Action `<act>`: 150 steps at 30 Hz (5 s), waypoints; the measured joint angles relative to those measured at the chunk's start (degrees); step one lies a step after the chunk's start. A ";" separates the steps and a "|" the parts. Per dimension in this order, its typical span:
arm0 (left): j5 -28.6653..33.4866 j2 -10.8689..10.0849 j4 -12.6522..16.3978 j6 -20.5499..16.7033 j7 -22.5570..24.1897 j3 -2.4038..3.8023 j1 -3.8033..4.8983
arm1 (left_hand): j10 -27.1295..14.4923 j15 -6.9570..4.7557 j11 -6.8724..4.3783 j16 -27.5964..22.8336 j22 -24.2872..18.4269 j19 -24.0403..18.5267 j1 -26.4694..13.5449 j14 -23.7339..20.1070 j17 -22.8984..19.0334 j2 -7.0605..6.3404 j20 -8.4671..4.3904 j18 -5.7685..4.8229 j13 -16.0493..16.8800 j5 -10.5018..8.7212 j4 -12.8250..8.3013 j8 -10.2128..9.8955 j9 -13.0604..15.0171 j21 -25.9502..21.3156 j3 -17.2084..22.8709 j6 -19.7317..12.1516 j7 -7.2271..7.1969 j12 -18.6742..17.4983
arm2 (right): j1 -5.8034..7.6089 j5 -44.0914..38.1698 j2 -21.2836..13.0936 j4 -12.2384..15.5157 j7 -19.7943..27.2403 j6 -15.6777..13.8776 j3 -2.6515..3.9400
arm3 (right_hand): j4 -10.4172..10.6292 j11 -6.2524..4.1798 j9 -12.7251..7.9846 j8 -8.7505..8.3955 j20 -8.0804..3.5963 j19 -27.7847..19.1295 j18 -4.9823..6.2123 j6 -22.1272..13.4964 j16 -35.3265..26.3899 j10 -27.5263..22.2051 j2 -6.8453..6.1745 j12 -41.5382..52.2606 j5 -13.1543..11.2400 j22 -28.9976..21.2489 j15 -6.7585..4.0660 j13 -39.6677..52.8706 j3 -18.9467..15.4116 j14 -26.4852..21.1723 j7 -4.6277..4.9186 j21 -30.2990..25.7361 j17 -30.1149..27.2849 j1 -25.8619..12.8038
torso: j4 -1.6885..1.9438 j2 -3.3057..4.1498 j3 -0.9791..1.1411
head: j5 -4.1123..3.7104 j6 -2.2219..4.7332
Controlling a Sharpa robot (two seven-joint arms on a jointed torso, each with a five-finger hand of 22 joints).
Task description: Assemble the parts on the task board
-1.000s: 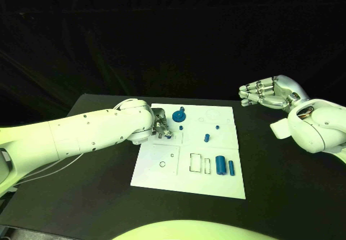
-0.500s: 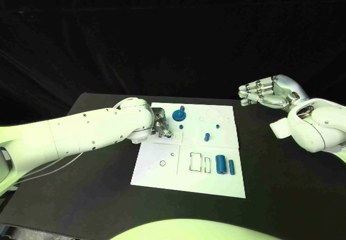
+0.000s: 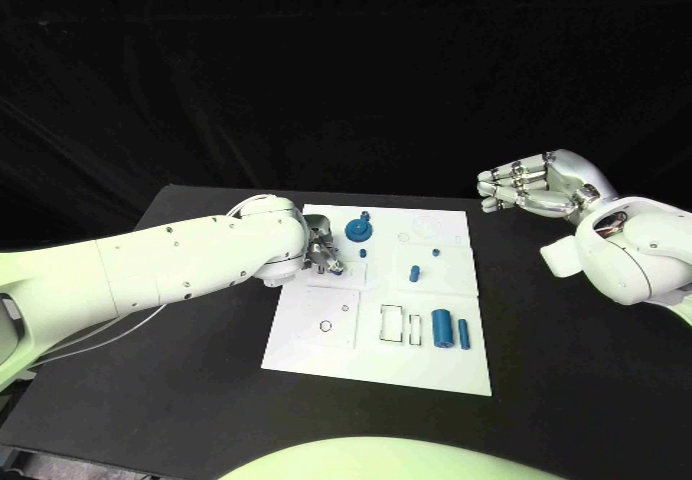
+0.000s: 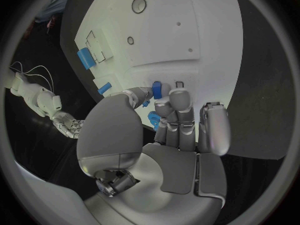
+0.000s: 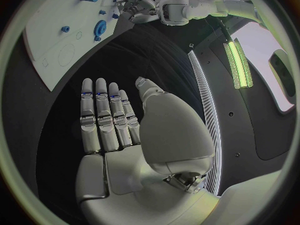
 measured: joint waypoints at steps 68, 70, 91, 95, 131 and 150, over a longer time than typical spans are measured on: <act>2.03 1.21 -3.37 2.65 -0.12 0.23 -0.03 | 1.62 -0.82 -1.24 0.00 1.21 0.82 -7.83 0.40 0.36 3.16 -0.82 0.00 0.15 -2.11 1.69 3.17 3.26 0.00 -20.89 1.39 -2.67 1.54 | -0.06 -0.55 -0.10 0.31 -0.07 0.02 0.00 | -0.47 0.71 -0.08 0.00 0.91 -1.75 0.01 -1.88 0.00 -1.56 0.31 0.00 0.34 -2.07 0.80 -0.12 -1.57 -2.07 1.06 0.00 -1.45 -0.31 | 0.03 0.07 0.00 | -0.76 -0.67; 2.29 1.14 -3.30 2.54 -0.13 0.33 -0.07 | 1.62 -0.82 -1.24 0.00 1.24 0.82 -7.83 0.40 0.35 3.15 -0.82 0.00 0.15 -2.11 2.11 3.17 3.26 0.00 -21.74 1.39 -2.67 1.54 | -0.06 -0.54 -0.10 0.30 -0.07 0.02 0.00 | -0.47 0.71 -0.07 0.00 0.91 -1.75 0.01 -1.88 0.00 -1.55 0.31 0.24 0.34 -2.07 1.01 -0.17 -1.57 -2.28 1.06 0.00 -1.45 -0.31 | 0.04 0.07 0.00 | -0.76 -0.64; 9.67 -0.99 -2.07 -1.37 0.13 2.45 2.64 | -3.22 -0.60 -0.09 -0.22 -4.09 -1.46 -4.58 0.18 0.17 4.74 0.01 0.00 -7.18 -2.12 3.49 1.62 2.59 -2.89 -31.38 -0.56 -1.13 -4.09 | -0.47 -0.43 1.16 -0.82 -0.02 0.00 0.00 | -0.87 1.02 -0.14 0.00 1.22 -2.87 0.00 -2.91 0.00 -2.88 0.30 0.68 0.34 -2.92 1.02 -0.37 -2.29 -3.09 1.25 0.00 -2.00 -0.31 | 0.07 -0.10 0.05 | -0.30 -0.34; 9.95 -1.29 -2.81 -0.43 0.14 2.57 4.35 | -3.68 -0.60 0.05 -0.22 -4.77 -1.45 -3.92 0.18 0.15 5.16 0.00 -0.01 -8.23 -2.12 3.34 1.16 2.14 -3.11 -31.97 -0.79 -0.92 -4.95 | -0.48 -0.43 1.19 -0.90 -0.02 0.02 0.00 | -0.87 1.02 -0.14 0.00 1.22 -2.87 0.01 -2.91 0.00 -2.88 0.30 0.68 0.34 -2.91 1.23 -0.36 -2.29 -3.29 1.26 0.00 -2.00 -0.30 | 0.07 -0.12 0.03 | -0.13 0.05; 5.93 7.32 -22.49 5.22 2.17 1.32 6.86 | -6.47 0.43 1.33 -0.54 -3.98 -1.65 -1.95 -0.02 -0.08 6.77 0.63 -0.01 -12.33 -2.12 3.63 -3.03 -2.81 -3.33 -35.94 -2.59 0.49 -7.85 | -0.58 -0.42 1.64 -0.87 -0.04 0.21 0.00 | -0.87 1.02 -0.08 0.00 1.23 -2.86 0.00 -2.91 0.00 -2.87 0.77 1.34 1.01 -3.29 1.23 -0.35 -2.29 -3.29 1.26 0.00 -2.14 -0.31 | -0.15 0.73 -0.16 | 0.51 1.31; 6.40 8.05 -23.83 8.80 2.26 0.60 6.35 | -6.05 0.43 1.33 -0.54 -3.13 -1.44 -1.95 -0.02 -0.08 6.77 0.83 -0.01 -11.81 -2.12 3.64 -3.27 -3.38 -3.10 -36.54 -1.98 0.30 -7.13 | -0.58 -0.19 1.77 -1.01 -0.14 0.38 0.00 | -0.87 1.02 -0.04 0.00 1.23 -2.86 0.00 -2.91 0.00 -2.87 0.76 1.34 1.01 -3.36 1.23 -0.35 -2.29 -3.28 1.26 0.00 -2.14 -0.31 | -0.09 0.65 -0.14 | 0.75 1.22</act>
